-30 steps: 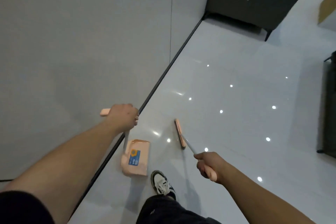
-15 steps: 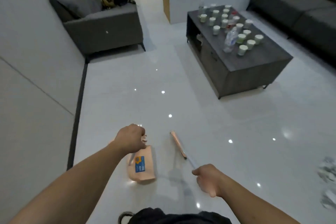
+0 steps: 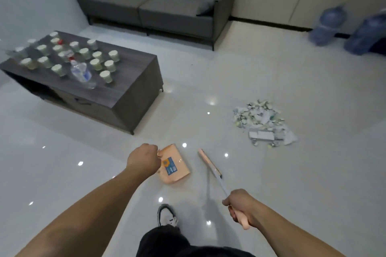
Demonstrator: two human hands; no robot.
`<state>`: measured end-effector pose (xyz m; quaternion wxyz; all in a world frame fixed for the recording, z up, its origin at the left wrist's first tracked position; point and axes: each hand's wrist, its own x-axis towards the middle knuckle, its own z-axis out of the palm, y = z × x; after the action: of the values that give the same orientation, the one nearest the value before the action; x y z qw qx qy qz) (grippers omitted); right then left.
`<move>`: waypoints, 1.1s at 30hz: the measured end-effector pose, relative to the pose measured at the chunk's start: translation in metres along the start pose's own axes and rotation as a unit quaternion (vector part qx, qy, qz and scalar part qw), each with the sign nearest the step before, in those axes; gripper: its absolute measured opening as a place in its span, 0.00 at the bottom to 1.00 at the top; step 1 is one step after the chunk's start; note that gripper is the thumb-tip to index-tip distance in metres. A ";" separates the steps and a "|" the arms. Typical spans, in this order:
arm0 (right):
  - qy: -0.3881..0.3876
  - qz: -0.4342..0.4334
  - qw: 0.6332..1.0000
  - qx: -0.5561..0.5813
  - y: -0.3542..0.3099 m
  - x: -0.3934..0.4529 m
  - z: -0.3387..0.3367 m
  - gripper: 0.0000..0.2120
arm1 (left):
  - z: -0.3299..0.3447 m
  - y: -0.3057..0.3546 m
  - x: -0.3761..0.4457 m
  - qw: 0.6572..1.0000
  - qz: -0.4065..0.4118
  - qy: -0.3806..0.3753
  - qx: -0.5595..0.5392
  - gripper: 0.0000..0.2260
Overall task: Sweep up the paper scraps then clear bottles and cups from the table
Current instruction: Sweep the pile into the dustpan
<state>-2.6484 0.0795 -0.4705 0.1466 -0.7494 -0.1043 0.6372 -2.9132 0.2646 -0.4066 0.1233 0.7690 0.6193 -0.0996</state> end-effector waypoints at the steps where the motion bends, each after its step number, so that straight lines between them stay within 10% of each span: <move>1: 0.014 0.004 1.000 0.016 -0.006 0.006 -0.006 0.03 | -0.001 0.010 0.021 1.000 0.016 -0.002 -0.003 0.05; 11: 0.138 0.067 0.980 0.129 -0.069 0.053 -0.031 0.06 | -0.026 0.084 0.193 0.982 0.189 0.018 -0.016 0.11; 33: 0.121 0.016 0.988 0.096 -0.213 0.177 -0.265 0.18 | -0.053 0.320 0.368 0.993 0.114 -0.016 0.031 0.13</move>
<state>-2.3515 0.3162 -0.5212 0.2189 -0.8050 -0.0117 0.5513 -2.5224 0.5583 -0.4475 0.1194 0.8364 0.5222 -0.1162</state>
